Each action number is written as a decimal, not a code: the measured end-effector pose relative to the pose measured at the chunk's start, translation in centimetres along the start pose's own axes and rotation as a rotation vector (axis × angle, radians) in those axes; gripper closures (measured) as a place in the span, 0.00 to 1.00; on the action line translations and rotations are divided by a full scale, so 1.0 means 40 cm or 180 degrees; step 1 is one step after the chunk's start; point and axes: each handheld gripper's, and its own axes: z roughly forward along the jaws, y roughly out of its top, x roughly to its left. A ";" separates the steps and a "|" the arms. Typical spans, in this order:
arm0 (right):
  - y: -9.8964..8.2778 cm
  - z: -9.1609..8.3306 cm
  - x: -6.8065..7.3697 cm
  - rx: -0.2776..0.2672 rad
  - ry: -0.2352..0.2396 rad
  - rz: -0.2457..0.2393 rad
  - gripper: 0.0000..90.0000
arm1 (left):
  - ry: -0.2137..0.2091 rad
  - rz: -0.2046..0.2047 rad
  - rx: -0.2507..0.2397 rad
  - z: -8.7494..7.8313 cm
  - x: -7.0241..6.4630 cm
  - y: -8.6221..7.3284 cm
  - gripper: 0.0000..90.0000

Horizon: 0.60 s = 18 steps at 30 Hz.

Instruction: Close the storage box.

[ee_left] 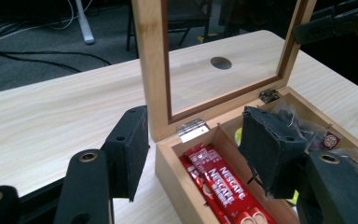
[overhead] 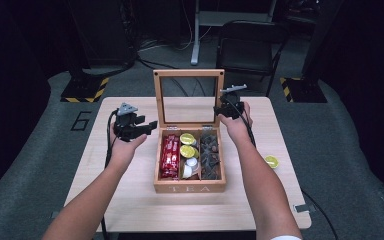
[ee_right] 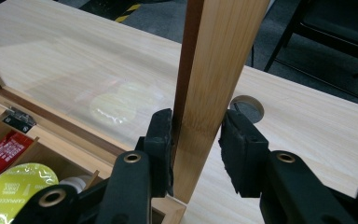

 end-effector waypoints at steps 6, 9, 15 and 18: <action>-0.014 -0.017 0.008 -0.0073 -0.0006 -0.0051 0.72 | -0.0011 -0.0025 -0.0048 0.005 -0.001 0.020 0.47; -0.023 -0.029 0.014 -0.0096 -0.0016 -0.0080 0.72 | 0.0026 -0.0004 -0.0027 0.009 -0.001 0.028 0.47; -0.043 -0.048 0.021 -0.0168 -0.0002 -0.0154 0.72 | -0.0002 0.0017 -0.0083 0.015 -0.018 0.053 0.47; -0.051 -0.055 0.030 -0.0207 -0.0019 -0.0141 0.72 | 0.0009 0.0058 -0.0110 0.014 -0.024 0.070 0.48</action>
